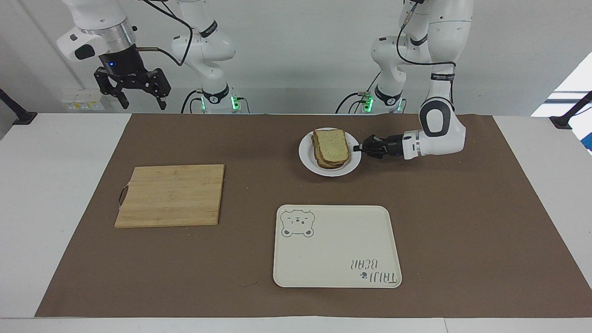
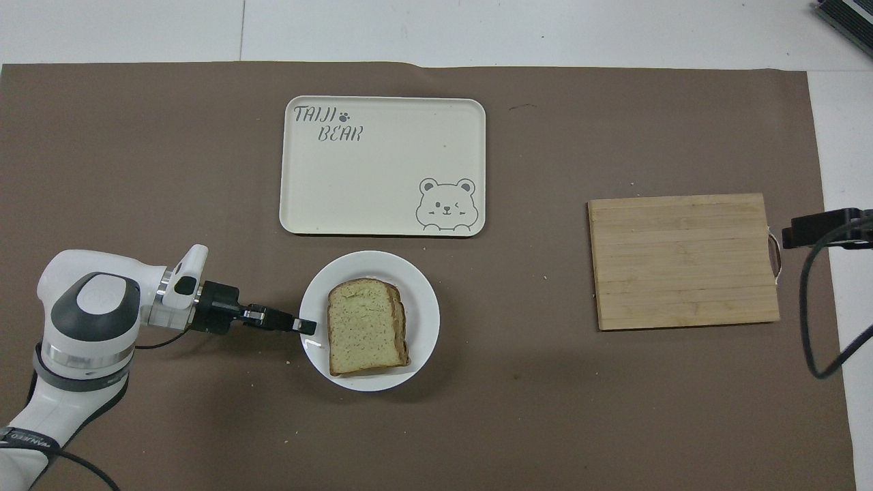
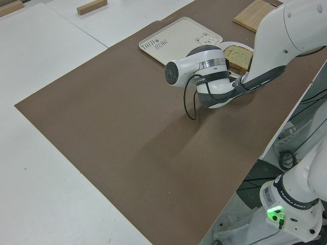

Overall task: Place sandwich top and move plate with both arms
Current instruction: 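Slide the plate farther from the robot onto the bear tray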

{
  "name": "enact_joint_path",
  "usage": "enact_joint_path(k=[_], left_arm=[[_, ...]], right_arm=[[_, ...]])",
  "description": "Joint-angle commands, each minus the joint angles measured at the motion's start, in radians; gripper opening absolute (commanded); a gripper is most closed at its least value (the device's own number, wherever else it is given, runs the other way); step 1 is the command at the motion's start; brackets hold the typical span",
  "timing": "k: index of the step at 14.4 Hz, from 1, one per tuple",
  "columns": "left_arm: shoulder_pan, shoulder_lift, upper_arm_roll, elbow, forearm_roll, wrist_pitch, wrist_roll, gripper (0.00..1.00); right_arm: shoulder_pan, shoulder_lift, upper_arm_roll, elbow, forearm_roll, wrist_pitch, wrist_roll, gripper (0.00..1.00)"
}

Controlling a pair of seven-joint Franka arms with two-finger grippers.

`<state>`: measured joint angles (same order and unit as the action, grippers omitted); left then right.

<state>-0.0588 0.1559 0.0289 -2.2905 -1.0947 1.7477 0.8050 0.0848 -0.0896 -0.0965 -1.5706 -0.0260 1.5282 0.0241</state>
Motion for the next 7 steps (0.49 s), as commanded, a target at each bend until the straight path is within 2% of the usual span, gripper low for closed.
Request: enact_joint_path(k=[1,7], left_arm=[[0.027,0.072,-0.001,0.133,0.001,-0.068,-0.004,0.0],[0.04,0.232,-0.003,0.454,0.056,-0.158,-0.18,0.0]], right_arm=[[-0.007,-0.012,0.004,-0.014,0.003,0.006,-0.026,1.0],[-0.007,-0.012,0.004,-0.016,0.003,0.006,-0.026,1.0]])
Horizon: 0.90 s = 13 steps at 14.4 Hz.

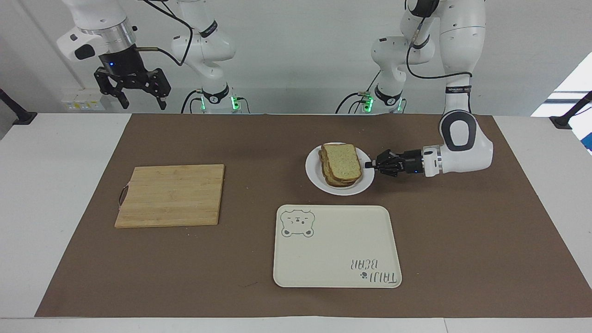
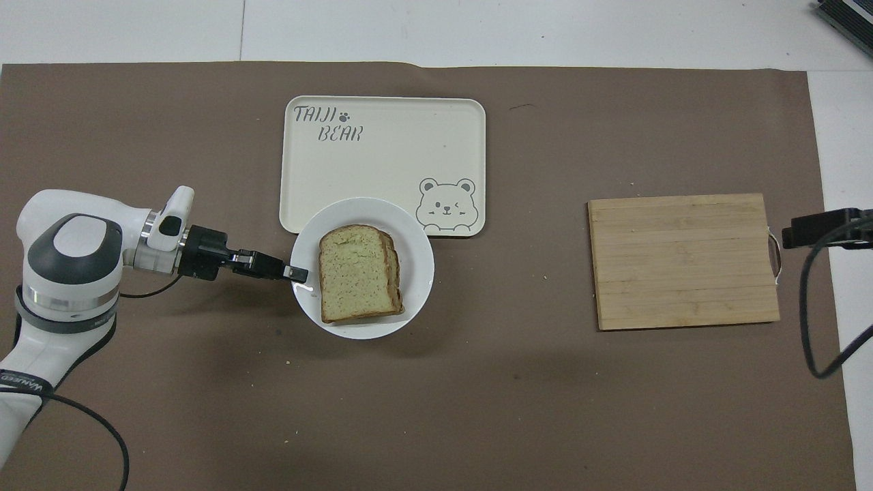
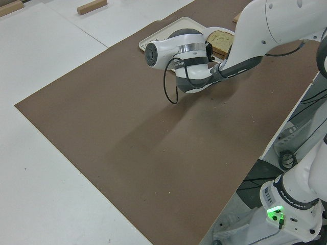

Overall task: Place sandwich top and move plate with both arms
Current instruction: 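Slide the plate farther from the robot onto the bear tray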

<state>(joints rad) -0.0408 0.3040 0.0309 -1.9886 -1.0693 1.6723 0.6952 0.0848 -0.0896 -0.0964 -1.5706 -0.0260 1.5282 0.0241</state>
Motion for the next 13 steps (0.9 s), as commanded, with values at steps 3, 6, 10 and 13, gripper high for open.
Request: enact_joint_path(k=[3,6,10,13], left_arm=[[0.022,0.154,-0.011,0.295,0.038,-0.126,-0.157,0.0],[0.022,0.233,-0.017,0.445,0.038,-0.16,-0.267,0.0],[0.021,0.29,-0.042,0.531,0.037,-0.134,-0.347,0.0],[0.022,0.362,-0.052,0.623,0.038,-0.118,-0.356,0.0]], right_arm=[[-0.007,-0.012,0.004,-0.016,0.003,0.006,-0.026,1.0],[-0.007,-0.012,0.004,-0.014,0.003,0.004,-0.026,1.0],[-0.007,-0.012,0.004,-0.014,0.005,0.0,-0.023,1.0],[-0.007,-0.012,0.004,-0.014,0.005,-0.003,-0.023,1.0]])
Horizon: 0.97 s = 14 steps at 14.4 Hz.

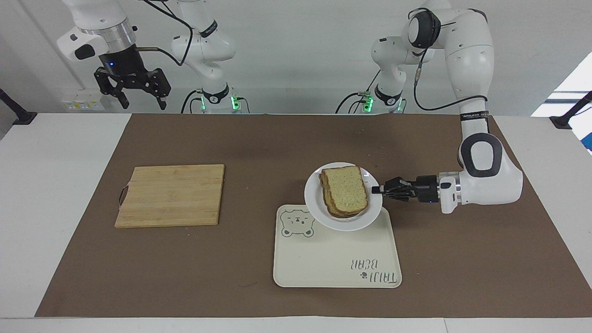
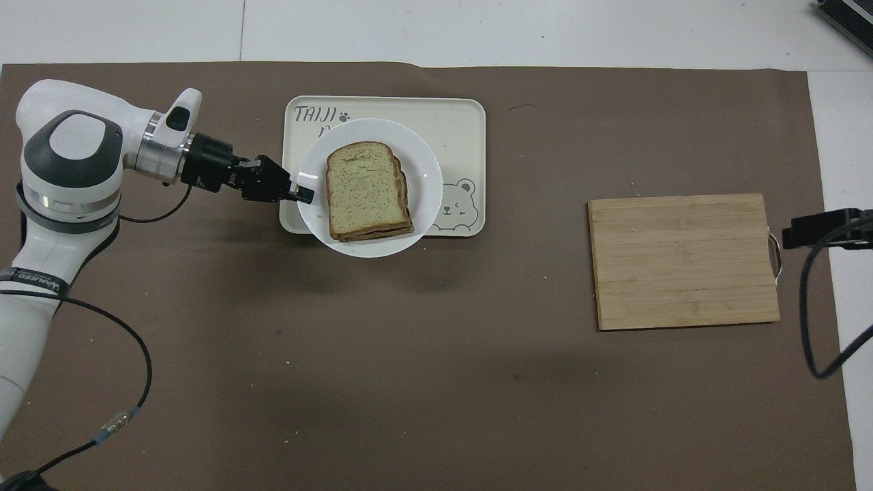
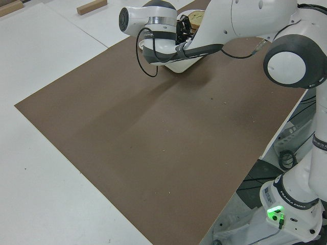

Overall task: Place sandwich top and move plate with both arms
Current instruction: 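Slide the plate farther from the robot onto the bear tray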

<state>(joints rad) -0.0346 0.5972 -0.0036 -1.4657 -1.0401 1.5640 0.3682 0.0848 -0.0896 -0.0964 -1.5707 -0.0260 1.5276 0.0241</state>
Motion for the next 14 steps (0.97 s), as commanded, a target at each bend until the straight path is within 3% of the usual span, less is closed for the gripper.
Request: enact_joint_path(k=[1,4,14], left_arm=[[0.013,0.085,-0.022,0.117,0.009,-0.003,-0.029,0.0],[0.015,0.163,-0.029,0.207,0.011,0.022,-0.029,0.0],[-0.011,0.252,-0.022,0.277,0.011,0.091,-0.041,0.0]], right_arm=[[-0.007,-0.012,0.004,-0.014,0.005,-0.004,-0.023,1.0],[-0.01,-0.01,0.004,-0.012,0.005,-0.003,-0.023,1.0],[-0.01,-0.01,0.004,-0.012,0.003,-0.003,-0.021,1.0]])
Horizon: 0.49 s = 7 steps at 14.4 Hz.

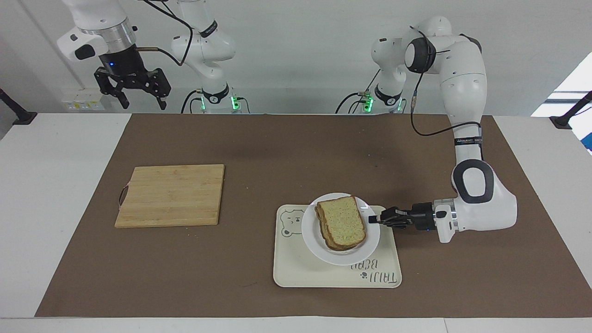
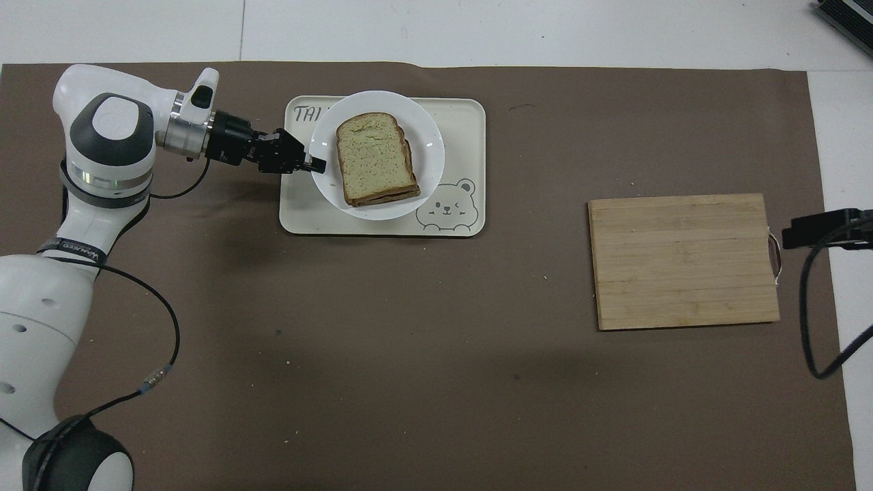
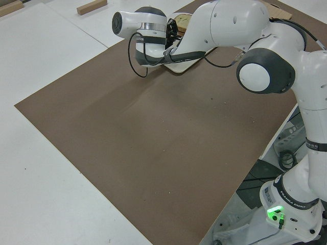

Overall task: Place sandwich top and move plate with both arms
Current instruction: 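Slide the plate farther from the robot onto the bear tray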

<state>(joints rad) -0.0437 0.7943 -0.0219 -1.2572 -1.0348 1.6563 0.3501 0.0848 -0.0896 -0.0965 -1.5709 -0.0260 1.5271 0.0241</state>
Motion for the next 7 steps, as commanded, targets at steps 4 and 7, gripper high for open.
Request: enact_joint_path(k=[4,7], left_arm=[[-0.008,0.077,0.0,0.071,0.009,0.025,-0.023,0.0],[-0.008,0.092,-0.003,0.084,0.05,0.055,-0.023,0.0]], right_arm=[[-0.01,-0.01,0.004,-0.012,0.005,-0.004,-0.023,1.0],[-0.01,-0.01,0.004,-0.012,0.005,-0.002,-0.023,1.0]])
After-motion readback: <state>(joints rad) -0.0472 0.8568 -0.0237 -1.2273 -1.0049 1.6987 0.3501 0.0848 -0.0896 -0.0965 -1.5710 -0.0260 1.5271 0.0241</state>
